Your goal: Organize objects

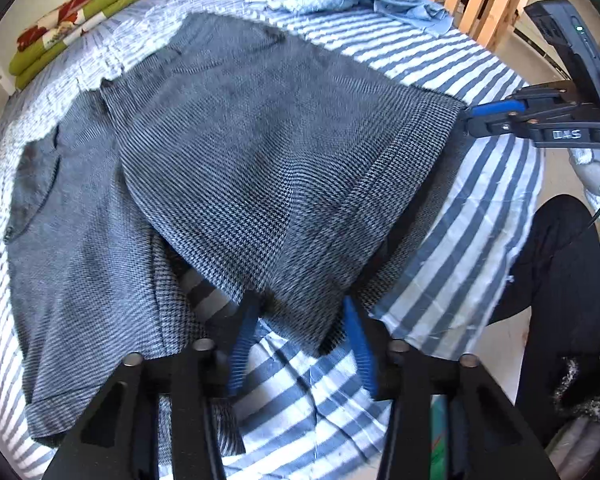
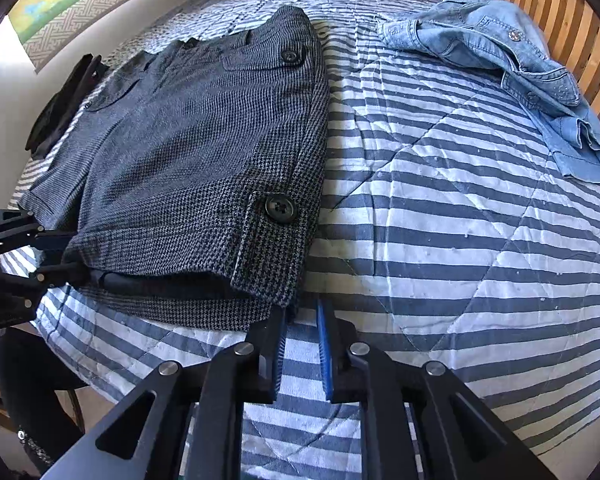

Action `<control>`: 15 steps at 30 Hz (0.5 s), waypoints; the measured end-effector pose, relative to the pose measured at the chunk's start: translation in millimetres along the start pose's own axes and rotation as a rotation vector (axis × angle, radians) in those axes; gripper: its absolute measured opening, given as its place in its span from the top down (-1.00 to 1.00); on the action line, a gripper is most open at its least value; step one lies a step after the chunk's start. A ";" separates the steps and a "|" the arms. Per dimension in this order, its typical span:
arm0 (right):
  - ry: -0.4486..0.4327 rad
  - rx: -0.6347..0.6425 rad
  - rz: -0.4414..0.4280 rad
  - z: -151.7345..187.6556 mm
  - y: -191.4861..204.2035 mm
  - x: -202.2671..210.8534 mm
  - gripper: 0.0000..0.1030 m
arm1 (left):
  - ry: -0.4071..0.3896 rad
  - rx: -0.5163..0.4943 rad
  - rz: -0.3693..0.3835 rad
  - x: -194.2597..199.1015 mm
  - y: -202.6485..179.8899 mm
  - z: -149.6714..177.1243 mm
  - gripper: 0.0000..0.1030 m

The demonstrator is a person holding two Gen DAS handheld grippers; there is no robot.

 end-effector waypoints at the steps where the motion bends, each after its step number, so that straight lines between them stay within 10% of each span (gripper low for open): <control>1: -0.011 0.004 -0.016 0.5 -2.3 9.4 0.35 | -0.015 -0.004 -0.009 6.9 -0.8 0.1 -0.01; 8: -0.139 -0.128 -0.263 -4.1 -13.5 49.8 0.11 | -0.072 -0.015 0.081 8.8 -31.6 -22.0 -0.11; 13: -0.038 -0.210 -0.168 -20.6 -14.3 -1.2 0.16 | 0.017 -0.042 0.079 -16.0 -54.1 -17.4 -0.12; 15: 0.030 -0.197 -0.152 -17.7 -11.3 -20.6 0.47 | -0.017 -0.011 0.087 -1.3 -55.3 -21.8 -0.13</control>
Point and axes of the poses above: each gripper's, at about its wrist camera, not at the fingertips, and x roughly against the way its jaws point, y to its left, z to its underside, the point moved 2 cm from there along -x, roughly the way its jaws point, and after that the axes turned 4 degrees about -z, right-handed, at the moved point
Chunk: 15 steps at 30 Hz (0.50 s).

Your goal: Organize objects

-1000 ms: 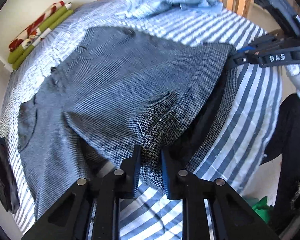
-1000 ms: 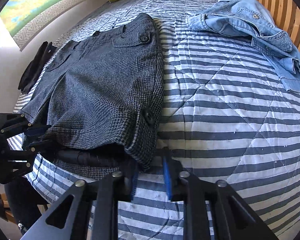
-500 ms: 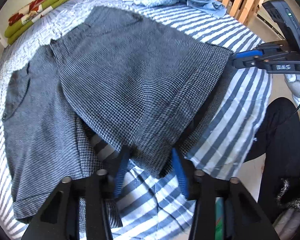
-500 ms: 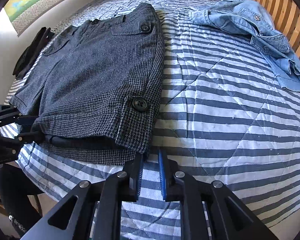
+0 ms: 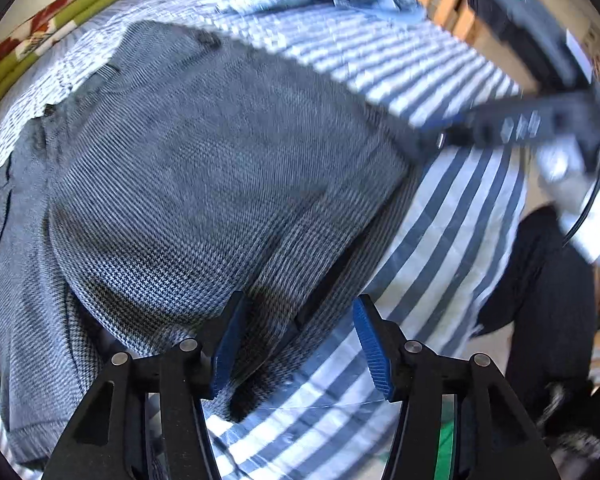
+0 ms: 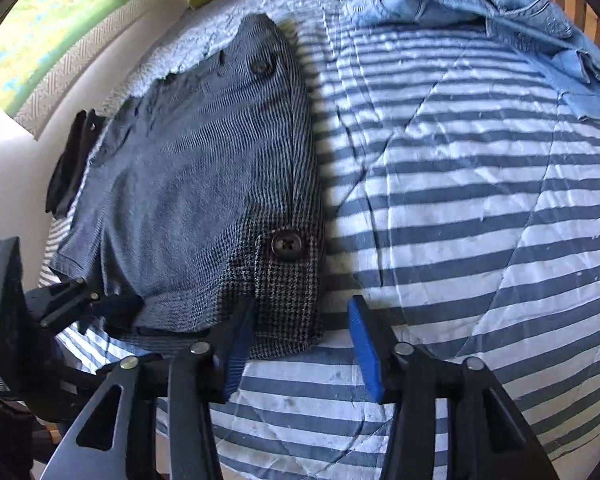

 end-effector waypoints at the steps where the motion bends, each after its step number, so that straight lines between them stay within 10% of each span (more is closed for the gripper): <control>1: 0.013 0.014 0.005 1.3 1.7 -3.2 0.47 | -0.038 0.003 -0.002 9.0 -3.6 -4.8 -0.13; 7: -0.057 -0.062 -0.189 -6.3 -7.9 36.4 0.42 | -0.181 -0.056 -0.048 25.8 -43.0 -46.3 -0.20; 15: -0.181 -0.184 -0.168 2.4 -57.4 102.1 0.42 | -0.148 -0.084 -0.088 -38.2 -100.6 -102.8 -0.35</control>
Point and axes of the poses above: each gripper's, at about its wrist camera, not at the fingertips, and x roughly against the way its jaws point, y to its left, z to its underside, the point moved 2 cm from there along -x, roughly the way its jaws point, and after that the axes turned 4 degrees about -z, right-handed, at the moved point
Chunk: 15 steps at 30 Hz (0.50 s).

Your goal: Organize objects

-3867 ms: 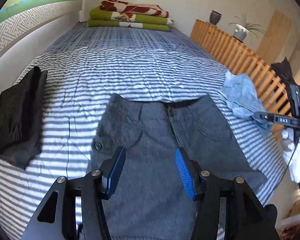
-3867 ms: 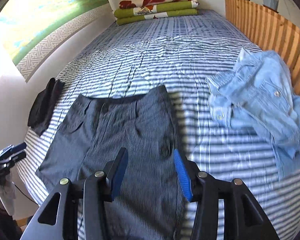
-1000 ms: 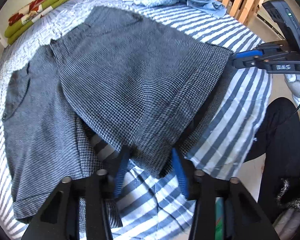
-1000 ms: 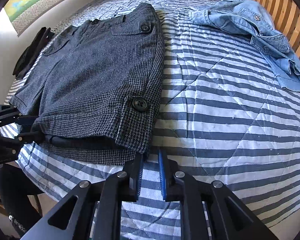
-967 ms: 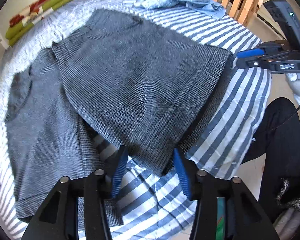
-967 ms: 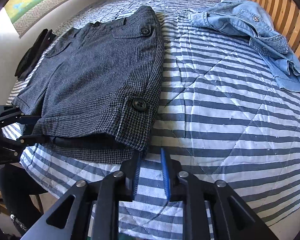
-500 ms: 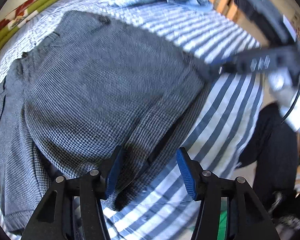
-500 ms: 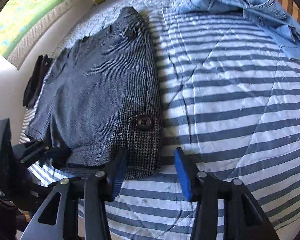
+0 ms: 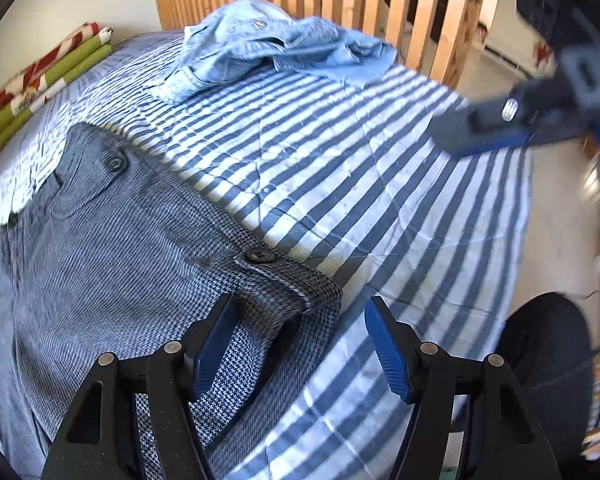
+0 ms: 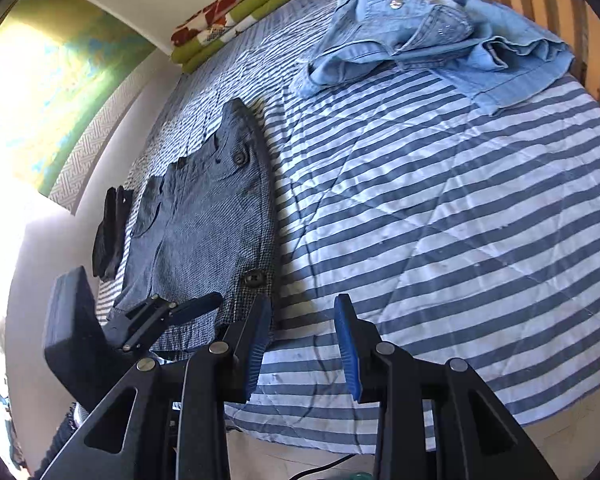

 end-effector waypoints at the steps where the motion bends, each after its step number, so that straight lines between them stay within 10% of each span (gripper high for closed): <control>1: -0.006 -0.010 0.005 -1.8 -4.2 4.4 0.42 | 0.013 -0.012 -0.019 -8.7 -4.0 -1.2 -0.35; 6: -0.015 -0.023 0.009 -16.9 -16.2 9.2 0.42 | 0.011 0.108 0.057 -17.4 19.0 -2.6 0.38; 15: -0.019 0.094 0.013 -86.5 24.0 -46.8 0.35 | -0.141 0.331 0.166 56.5 80.4 25.8 0.70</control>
Point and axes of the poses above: each gripper's, at about its wrist camera, not at the fingertips, and x roughly against the way its jaws point, y to its left, z to its underside, the point moved 2 cm from there along -x, roughly the way its jaws point, and after that the axes turned 4 degrees about -z, right-handed, at the moved point
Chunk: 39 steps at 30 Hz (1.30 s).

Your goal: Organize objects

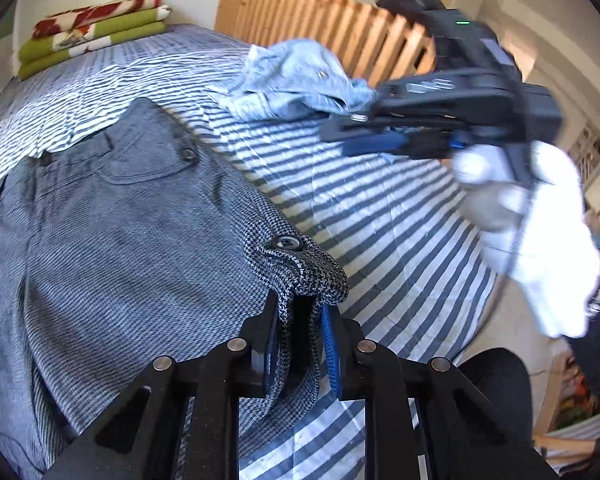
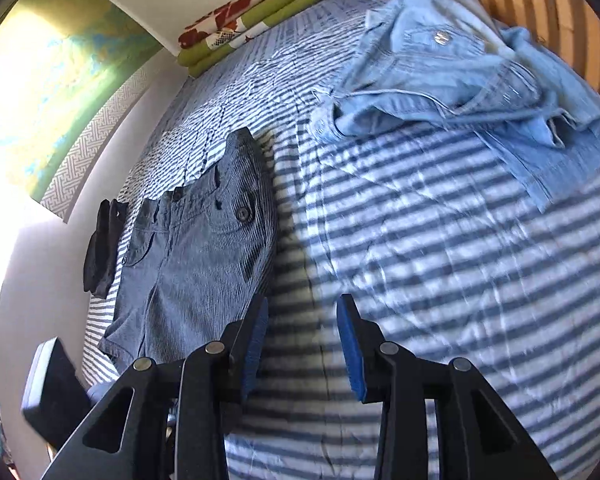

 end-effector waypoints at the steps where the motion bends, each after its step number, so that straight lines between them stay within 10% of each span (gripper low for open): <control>1: 0.005 0.016 -0.011 -13.0 8.0 -14.4 0.33 | -0.005 0.015 0.001 7.0 5.7 2.1 0.72; 16: 0.084 -0.004 0.036 -125.8 56.5 -179.0 0.10 | -0.080 0.140 0.083 85.0 78.3 29.3 0.88; 19: 0.097 -0.011 0.073 -129.3 64.4 -191.6 0.75 | -0.112 0.187 0.123 99.6 92.9 35.8 0.89; 22: 0.083 0.033 0.114 -131.8 87.5 -185.7 0.80 | -0.168 0.235 0.144 126.3 112.9 47.1 0.89; 31: 0.011 0.242 0.133 -127.4 240.0 -171.0 0.81 | -0.324 0.473 0.032 226.5 217.1 133.3 0.95; 39: 0.078 0.422 0.221 -93.1 372.3 -270.0 0.83 | -0.288 0.609 -0.061 245.7 297.3 202.8 0.96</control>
Point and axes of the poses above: each gripper's, at about its wrist camera, not at the fingertips, and x roughly against the way its jaws point, y to its left, z to its underside, the point moved 2 cm from there along -x, roughly the way its jaws point, and after that the axes turned 4 degrees about -z, right-handed, at the moved point
